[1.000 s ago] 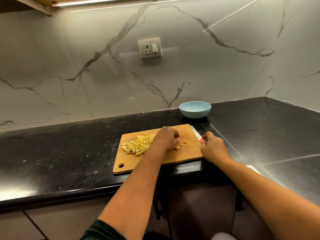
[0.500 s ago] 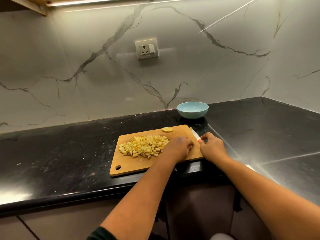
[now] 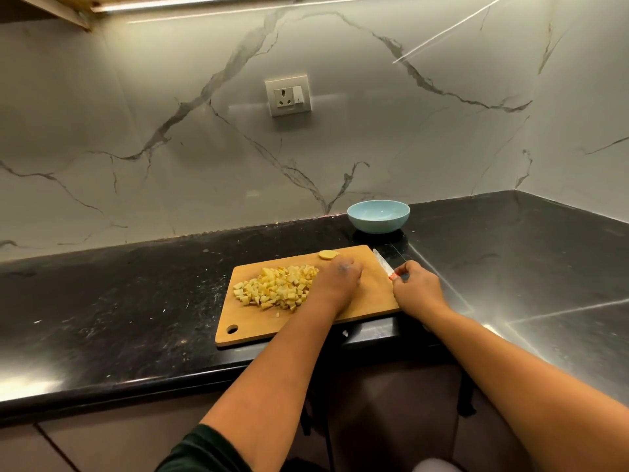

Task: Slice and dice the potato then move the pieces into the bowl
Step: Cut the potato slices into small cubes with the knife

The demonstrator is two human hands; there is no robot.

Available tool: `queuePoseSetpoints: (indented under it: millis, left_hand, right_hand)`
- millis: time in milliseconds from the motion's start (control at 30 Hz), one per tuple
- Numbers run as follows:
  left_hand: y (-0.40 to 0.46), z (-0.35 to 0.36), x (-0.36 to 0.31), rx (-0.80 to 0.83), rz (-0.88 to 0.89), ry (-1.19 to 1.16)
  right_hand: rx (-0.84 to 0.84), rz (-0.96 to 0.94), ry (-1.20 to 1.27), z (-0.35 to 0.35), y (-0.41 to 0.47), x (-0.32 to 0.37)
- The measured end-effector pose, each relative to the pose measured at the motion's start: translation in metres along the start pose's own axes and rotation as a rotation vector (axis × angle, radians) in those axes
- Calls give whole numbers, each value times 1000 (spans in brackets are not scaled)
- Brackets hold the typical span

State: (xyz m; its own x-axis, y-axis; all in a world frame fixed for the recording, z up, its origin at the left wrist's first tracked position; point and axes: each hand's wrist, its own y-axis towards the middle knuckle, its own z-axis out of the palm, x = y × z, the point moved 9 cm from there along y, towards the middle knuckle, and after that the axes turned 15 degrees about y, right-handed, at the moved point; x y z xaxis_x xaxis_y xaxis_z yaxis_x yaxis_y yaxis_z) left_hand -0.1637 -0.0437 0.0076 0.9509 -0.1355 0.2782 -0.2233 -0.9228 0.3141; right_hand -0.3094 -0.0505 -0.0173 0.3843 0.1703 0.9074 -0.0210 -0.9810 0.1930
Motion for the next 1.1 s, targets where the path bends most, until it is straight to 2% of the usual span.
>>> queuePoseSetpoints:
  millis: [100, 167, 267, 400, 467, 633, 700, 867, 1000, 1100]
  left_hand:
    - [-10, -1, 20, -20, -15, 226]
    - [-15, -3, 33, -24, -27, 291]
    - [-22, -8, 53, -51, -118, 271]
    - [-27, -21, 82, -104, -311, 90]
    - [-24, -25, 80, -93, -296, 60]
    - [-14, -17, 33, 12, -80, 60]
    - [-8, -7, 17, 73, -42, 39]
    - [0, 1, -1, 135, -35, 43]
    - [1, -3, 12, 127, -94, 225]
    - [0, -6, 30, 147, -157, 305]
  right_hand:
    - [-4, -20, -12, 0, -2, 3]
    - [-8, -28, -27, 0, -4, 4]
    - [-9, -29, -37, 0, -5, 5]
    - [-4, -34, -42, 1, -6, 6]
    - [-2, -44, -56, 2, -6, 6]
    - [0, -50, -64, 2, -6, 7]
    - [-4, -43, -66, 2, -6, 6]
    - [9, -40, -70, 4, -5, 5]
    - [19, -52, -73, 3, -7, 9]
    - [20, -128, -131, 3, -10, 18]
